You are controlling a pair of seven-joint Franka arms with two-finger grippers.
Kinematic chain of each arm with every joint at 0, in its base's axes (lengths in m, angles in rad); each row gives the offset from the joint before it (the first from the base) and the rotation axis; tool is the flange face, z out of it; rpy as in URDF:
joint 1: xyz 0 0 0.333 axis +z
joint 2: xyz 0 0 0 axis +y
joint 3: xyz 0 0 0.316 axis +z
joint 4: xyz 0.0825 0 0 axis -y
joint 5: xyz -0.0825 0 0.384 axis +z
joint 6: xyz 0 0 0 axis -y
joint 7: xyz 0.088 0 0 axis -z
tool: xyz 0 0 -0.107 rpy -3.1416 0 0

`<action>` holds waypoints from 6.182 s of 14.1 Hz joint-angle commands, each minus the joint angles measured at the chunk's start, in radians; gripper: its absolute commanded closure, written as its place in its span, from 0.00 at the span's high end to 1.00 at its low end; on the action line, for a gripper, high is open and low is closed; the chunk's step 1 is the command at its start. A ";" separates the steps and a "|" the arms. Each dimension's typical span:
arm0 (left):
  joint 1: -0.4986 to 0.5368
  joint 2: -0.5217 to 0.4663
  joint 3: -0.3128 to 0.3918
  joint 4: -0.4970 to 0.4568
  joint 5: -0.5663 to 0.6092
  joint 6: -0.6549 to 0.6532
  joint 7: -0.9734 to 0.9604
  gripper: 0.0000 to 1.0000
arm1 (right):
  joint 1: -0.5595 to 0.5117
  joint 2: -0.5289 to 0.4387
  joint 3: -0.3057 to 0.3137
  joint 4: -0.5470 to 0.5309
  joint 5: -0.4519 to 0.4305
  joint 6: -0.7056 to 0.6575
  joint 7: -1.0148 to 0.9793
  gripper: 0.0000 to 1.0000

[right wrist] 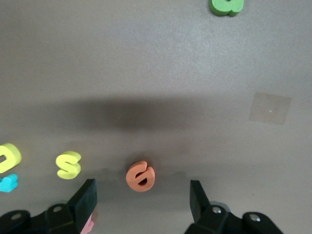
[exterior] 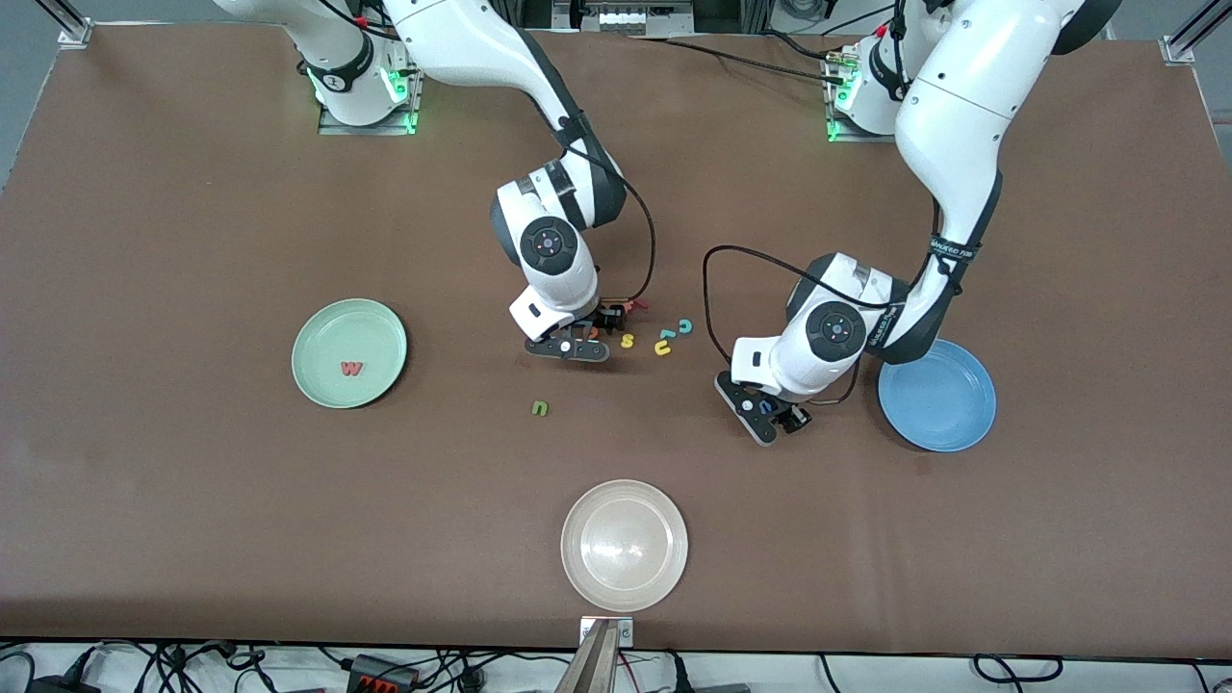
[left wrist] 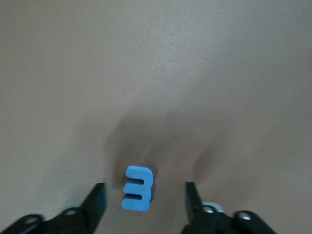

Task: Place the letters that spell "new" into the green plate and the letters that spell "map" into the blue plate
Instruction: 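Grasp the blue 3 with the left gripper and carry it to the blue plate, then release the blue 3 and grasp the yellow a with the left gripper, then place the orange 6 on the green plate while the left gripper drops the yellow a, then grasp the green u with the right gripper while the left gripper grasps the teal b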

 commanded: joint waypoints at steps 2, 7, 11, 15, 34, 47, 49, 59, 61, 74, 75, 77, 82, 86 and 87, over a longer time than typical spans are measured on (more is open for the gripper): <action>-0.003 0.011 -0.001 -0.008 0.020 0.020 0.018 0.51 | 0.009 0.032 -0.007 0.022 0.018 0.007 0.012 0.79; 0.000 0.025 -0.001 -0.001 0.020 0.021 0.056 0.35 | 0.009 0.034 -0.005 0.041 0.018 0.009 0.013 0.77; 0.005 0.011 0.001 0.006 0.020 0.009 0.055 0.03 | 0.009 0.034 -0.005 0.042 0.019 0.009 0.012 0.76; 0.052 -0.113 0.005 0.016 0.019 -0.126 0.047 0.03 | 0.016 0.034 -0.005 0.042 0.021 0.007 0.010 0.76; 0.349 -0.161 -0.007 -0.119 0.019 -0.269 0.034 1.00 | 0.022 0.063 -0.005 0.064 0.015 0.009 -0.019 0.57; 0.178 -0.133 -0.185 -0.185 0.139 -0.096 -0.370 1.00 | -0.018 0.031 -0.016 0.053 0.007 -0.016 -0.063 0.15; 0.175 -0.100 -0.189 -0.179 0.240 -0.073 -0.384 1.00 | -0.038 -0.007 -0.071 0.051 0.007 -0.121 -0.100 0.15; 0.117 -0.069 -0.186 -0.195 0.411 -0.037 -0.450 0.54 | 0.056 -0.098 -0.481 -0.284 0.010 -0.281 -0.655 0.14; 0.128 -0.061 -0.188 -0.195 0.413 -0.037 -0.471 0.44 | 0.057 -0.098 -0.499 -0.314 0.010 -0.260 -0.686 0.15; 0.429 -0.207 -0.300 -0.123 0.408 -0.335 -0.424 0.06 | -0.021 -0.049 -0.495 -0.324 0.016 -0.164 -0.748 1.00; 0.474 -0.205 -0.301 -0.125 0.402 -0.335 -0.378 0.07 | -0.017 -0.053 -0.496 -0.321 0.018 -0.171 -0.743 1.00; 0.543 -0.181 -0.301 -0.136 0.376 -0.330 -0.315 0.08 | -0.004 -0.081 -0.499 -0.301 0.021 -0.172 -0.744 1.00; 0.698 -0.104 -0.365 -0.157 0.313 -0.263 -0.237 0.62 | 0.005 -0.066 -0.421 -0.101 0.123 -0.171 -0.714 1.00; 0.714 -0.116 -0.448 -0.162 0.299 -0.290 -0.307 1.00 | 0.005 0.003 -0.385 -0.021 0.223 -0.161 -0.585 1.00; 0.735 -0.127 -0.512 -0.162 0.296 -0.346 -0.380 1.00 | 0.000 0.025 -0.368 0.001 0.222 -0.155 -0.526 1.00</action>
